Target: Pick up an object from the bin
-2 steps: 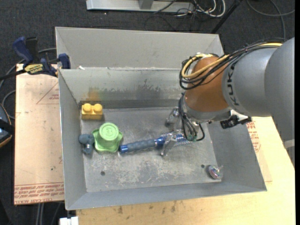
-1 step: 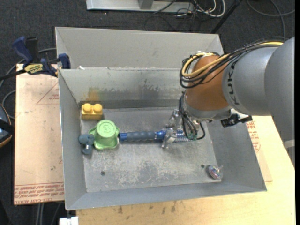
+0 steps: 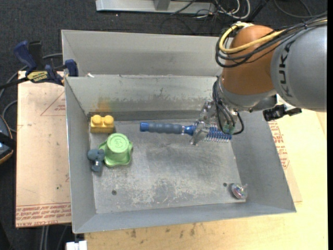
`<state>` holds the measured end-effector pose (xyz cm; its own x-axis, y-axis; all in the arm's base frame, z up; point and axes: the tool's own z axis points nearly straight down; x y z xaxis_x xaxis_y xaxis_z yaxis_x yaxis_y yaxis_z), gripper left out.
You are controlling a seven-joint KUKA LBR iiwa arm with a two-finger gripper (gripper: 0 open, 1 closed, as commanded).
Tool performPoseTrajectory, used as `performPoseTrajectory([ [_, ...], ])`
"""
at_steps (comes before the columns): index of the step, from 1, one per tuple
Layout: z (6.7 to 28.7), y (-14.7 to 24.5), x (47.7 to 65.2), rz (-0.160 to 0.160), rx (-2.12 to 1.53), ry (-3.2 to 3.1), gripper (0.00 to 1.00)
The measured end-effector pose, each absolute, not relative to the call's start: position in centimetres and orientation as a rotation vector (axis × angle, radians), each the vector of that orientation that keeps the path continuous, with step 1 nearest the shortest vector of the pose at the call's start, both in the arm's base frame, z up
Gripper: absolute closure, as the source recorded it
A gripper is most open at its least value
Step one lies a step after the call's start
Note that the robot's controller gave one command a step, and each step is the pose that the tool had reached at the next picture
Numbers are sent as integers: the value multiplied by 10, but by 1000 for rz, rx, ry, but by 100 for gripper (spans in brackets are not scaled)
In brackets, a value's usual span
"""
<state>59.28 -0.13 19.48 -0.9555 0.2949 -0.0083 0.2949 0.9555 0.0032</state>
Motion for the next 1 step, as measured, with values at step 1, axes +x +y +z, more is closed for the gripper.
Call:
performPoseTrajectory([
  [1, 255, 7, 585, 1, 331, 3118, 100],
])
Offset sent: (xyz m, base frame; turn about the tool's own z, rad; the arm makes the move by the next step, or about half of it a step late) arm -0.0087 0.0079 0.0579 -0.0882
